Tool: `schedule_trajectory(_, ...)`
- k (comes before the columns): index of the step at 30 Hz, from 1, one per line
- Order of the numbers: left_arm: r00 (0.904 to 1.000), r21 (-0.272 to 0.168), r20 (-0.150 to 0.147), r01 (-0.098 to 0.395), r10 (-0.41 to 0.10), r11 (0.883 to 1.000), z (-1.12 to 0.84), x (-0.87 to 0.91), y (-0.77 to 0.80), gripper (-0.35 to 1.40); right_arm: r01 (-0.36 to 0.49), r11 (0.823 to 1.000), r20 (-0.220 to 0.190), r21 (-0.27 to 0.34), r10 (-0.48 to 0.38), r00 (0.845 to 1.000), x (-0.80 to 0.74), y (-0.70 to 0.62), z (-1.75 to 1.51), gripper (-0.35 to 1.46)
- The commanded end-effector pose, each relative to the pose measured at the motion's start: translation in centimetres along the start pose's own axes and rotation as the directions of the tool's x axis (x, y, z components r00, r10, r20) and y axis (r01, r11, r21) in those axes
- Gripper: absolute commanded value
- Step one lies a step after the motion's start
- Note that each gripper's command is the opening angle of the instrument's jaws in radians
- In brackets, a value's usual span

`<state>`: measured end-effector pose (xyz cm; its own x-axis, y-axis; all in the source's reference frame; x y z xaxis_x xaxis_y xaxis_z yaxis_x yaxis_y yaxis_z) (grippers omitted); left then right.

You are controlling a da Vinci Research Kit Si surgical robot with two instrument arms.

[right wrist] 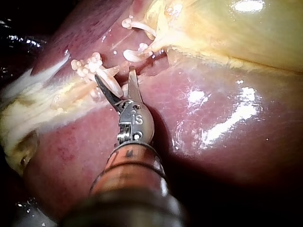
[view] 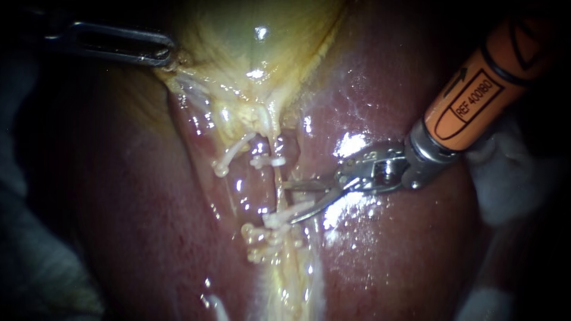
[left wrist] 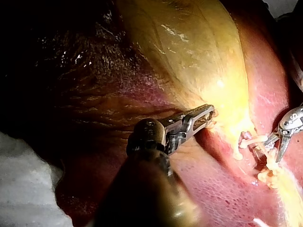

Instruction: Go to the cutting position right tube

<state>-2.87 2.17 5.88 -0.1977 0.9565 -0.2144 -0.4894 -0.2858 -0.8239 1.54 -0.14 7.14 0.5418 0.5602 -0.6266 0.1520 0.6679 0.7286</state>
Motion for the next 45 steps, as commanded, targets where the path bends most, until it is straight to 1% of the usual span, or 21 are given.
schedule_trajectory(1,1.0000,0.000,0.000,0.000,0.000,1.000,0.00,0.00,0.00,-0.35,-0.001,1.000,-0.007,0.007,0.001,1.000,0.01,0.00,0.02,1.38)
schedule_trajectory(7,1.0000,0.000,0.000,0.000,0.000,1.000,0.00,0.00,0.00,-0.35,0.003,1.000,-0.035,0.023,-0.002,0.999,0.09,-0.01,0.13,1.38)
schedule_trajectory(14,1.0000,0.000,0.000,0.000,0.000,1.000,0.00,0.00,0.00,-0.35,0.001,1.000,-0.080,0.030,0.002,0.997,0.22,0.04,0.31,1.38)
schedule_trajectory(19,1.0000,0.000,0.000,0.000,0.000,1.000,0.00,0.00,0.00,-0.35,-0.001,1.000,-0.092,0.030,0.004,0.996,0.28,0.05,0.39,1.38)
schedule_trajectory(22,1.0000,0.000,0.000,0.000,0.000,1.000,0.00,0.00,0.00,-0.35,-0.001,0.999,-0.104,0.032,0.004,0.995,0.30,0.06,0.43,1.42)
schedule_trajectory(28,1.0000,0.001,0.000,0.000,0.000,1.000,0.01,0.00,0.01,-0.35,-0.005,0.999,-0.126,0.041,0.010,0.992,0.34,0.04,0.49,1.42)
schedule_trajectory(32,1.0000,0.001,-0.001,0.000,0.000,1.000,0.01,0.00,0.00,-0.35,-0.032,0.998,-0.158,0.059,0.041,0.987,0.39,0.00,0.52,1.42)
schedule_trajectory(35,1.0000,0.001,-0.001,0.000,0.000,1.000,0.01,0.00,0.00,-0.35,-0.049,0.997,-0.165,0.067,0.060,0.985,0.41,-0.03,0.52,1.42)
schedule_trajectory(37,1.0000,0.001,-0.001,0.000,0.000,1.000,0.01,0.00,0.00,-0.35,-0.054,0.996,-0.169,0.073,0.066,0.983,0.43,-0.07,0.52,1.42)
schedule_trajectory(41,1.0000,0.001,0.000,0.000,0.000,1.000,0.01,0.00,0.00,-0.35,-0.070,0.992,-0.175,0.106,0.088,0.981,0.49,-0.16,0.48,1.40)
schedule_trajectory(45,1.0000,0.000,0.000,0.000,0.000,1.000,0.01,0.00,0.00,-0.35,-0.074,0.987,-0.189,0.146,0.101,0.977,0.62,-0.27,0.41,1.37)
